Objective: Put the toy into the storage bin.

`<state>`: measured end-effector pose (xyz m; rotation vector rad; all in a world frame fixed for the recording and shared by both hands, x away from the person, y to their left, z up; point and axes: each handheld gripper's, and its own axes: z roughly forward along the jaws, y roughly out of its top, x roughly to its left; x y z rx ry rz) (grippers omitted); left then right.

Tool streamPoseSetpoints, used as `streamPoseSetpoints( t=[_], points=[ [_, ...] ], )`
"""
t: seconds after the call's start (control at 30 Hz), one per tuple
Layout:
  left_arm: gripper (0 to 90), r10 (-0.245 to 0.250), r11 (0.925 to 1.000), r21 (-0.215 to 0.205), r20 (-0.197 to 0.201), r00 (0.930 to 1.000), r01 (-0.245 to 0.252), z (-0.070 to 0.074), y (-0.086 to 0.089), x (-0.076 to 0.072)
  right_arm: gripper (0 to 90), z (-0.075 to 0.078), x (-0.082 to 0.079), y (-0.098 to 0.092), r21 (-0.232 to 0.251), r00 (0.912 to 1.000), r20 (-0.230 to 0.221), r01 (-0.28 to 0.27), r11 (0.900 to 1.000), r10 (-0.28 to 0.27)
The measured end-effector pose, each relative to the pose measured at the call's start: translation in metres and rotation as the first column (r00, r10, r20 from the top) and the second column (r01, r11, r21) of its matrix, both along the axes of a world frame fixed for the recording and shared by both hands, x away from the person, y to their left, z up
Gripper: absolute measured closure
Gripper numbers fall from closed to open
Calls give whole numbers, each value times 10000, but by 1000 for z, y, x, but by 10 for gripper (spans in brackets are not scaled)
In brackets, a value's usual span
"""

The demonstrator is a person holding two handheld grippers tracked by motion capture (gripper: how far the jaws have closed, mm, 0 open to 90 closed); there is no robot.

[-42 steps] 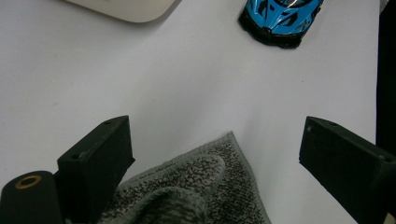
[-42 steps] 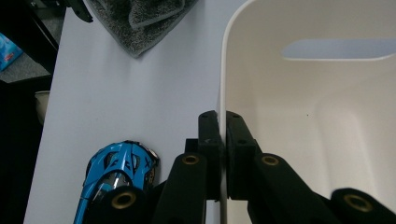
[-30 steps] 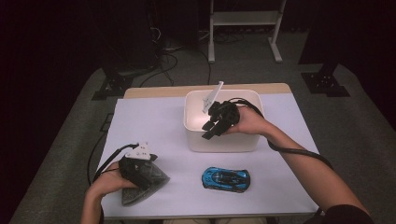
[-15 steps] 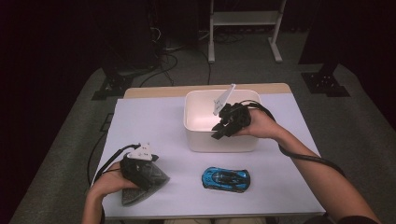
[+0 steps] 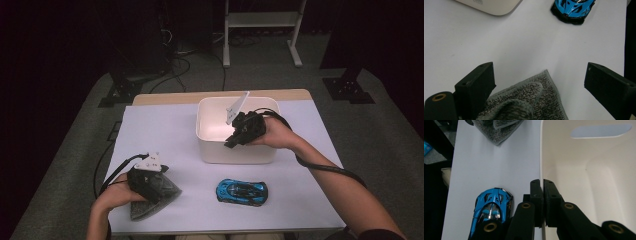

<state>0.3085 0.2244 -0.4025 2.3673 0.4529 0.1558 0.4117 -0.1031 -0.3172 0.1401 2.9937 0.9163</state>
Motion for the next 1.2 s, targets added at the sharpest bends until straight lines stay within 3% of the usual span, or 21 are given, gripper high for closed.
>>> streamPoseSetpoints(
  t=[0.4,0.43,0.5,0.57,0.8,0.9,1.0,1.2],
  points=[
    [88,5,10000,-51,-1,10000,-5,0,0,-1,857,0,-8,3,-23,9998,-72,-199,9998,198],
    [88,21,10000,-62,12,10000,-21,0,0,0,790,1,-8,3,53,9997,-174,-155,9999,156],
    [88,47,9999,-108,11,10000,-47,0,1,0,758,1,-8,2,157,9997,-221,-106,9998,110],
    [88,60,9999,-112,6,10000,-60,-1,0,0,635,4,-11,-2,262,9999,-116,79,9996,-76],
    [87,64,9999,-112,-51,10000,-65,-2,-1,0,514,14,-21,-17,783,9994,113,304,9965,-314],
    [68,23,10000,-48,-110,9999,-23,-3,-1,0,441,24,-35,-25,1171,9987,431,214,9929,-267],
    [67,34,10000,-53,-121,9999,-34,-4,-1,0,394,27,-44,-28,1320,9988,458,128,9912,-190],
    [67,113,9999,-84,-40,9999,-114,-2,-2,-1,299,22,-63,-34,1503,9990,430,20,9886,-86]
  ],
)
